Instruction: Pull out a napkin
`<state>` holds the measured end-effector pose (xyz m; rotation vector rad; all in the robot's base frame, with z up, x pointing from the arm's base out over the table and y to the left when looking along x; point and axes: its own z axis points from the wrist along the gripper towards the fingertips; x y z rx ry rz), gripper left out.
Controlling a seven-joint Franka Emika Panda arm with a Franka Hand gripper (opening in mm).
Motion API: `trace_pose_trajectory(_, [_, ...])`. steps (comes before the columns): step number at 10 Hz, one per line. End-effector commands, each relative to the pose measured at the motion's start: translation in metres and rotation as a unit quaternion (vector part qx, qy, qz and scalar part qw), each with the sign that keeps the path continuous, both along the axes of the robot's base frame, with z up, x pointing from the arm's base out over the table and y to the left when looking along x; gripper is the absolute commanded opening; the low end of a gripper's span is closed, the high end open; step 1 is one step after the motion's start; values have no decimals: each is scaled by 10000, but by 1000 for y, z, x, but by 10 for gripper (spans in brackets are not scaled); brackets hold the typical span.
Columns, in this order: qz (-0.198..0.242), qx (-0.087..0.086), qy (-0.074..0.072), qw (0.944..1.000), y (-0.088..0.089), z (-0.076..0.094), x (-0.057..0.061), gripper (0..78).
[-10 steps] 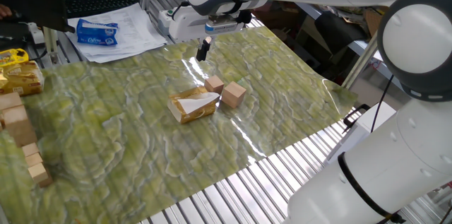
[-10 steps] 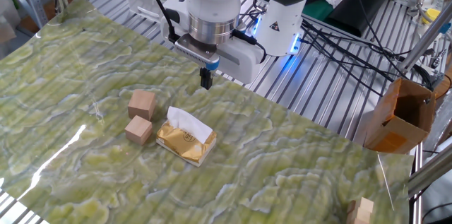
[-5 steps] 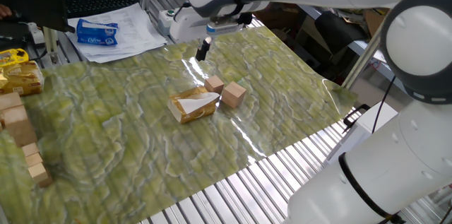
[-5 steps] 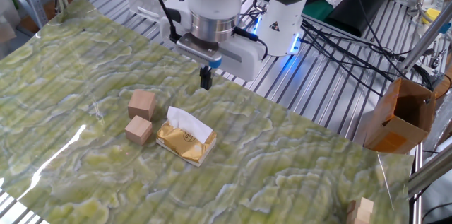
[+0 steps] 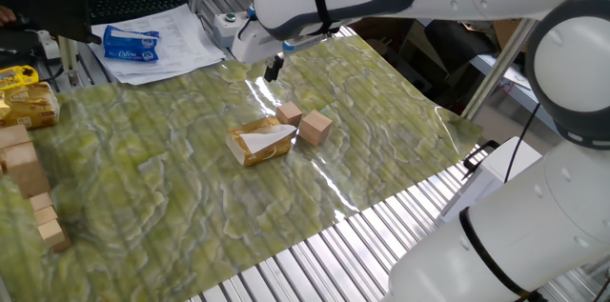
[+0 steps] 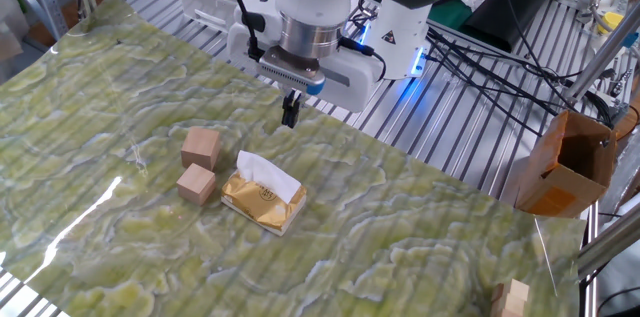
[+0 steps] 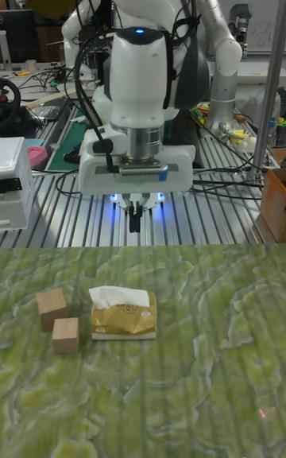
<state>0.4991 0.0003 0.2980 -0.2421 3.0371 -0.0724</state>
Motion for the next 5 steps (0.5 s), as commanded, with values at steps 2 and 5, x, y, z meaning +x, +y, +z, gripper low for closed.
trace_pose_trajectory(2, [-48, -7, 152, 9999, 7, 21, 9, 0])
trace_pose_trajectory(5, [-26, 4, 127, 9999, 7, 21, 10, 0])
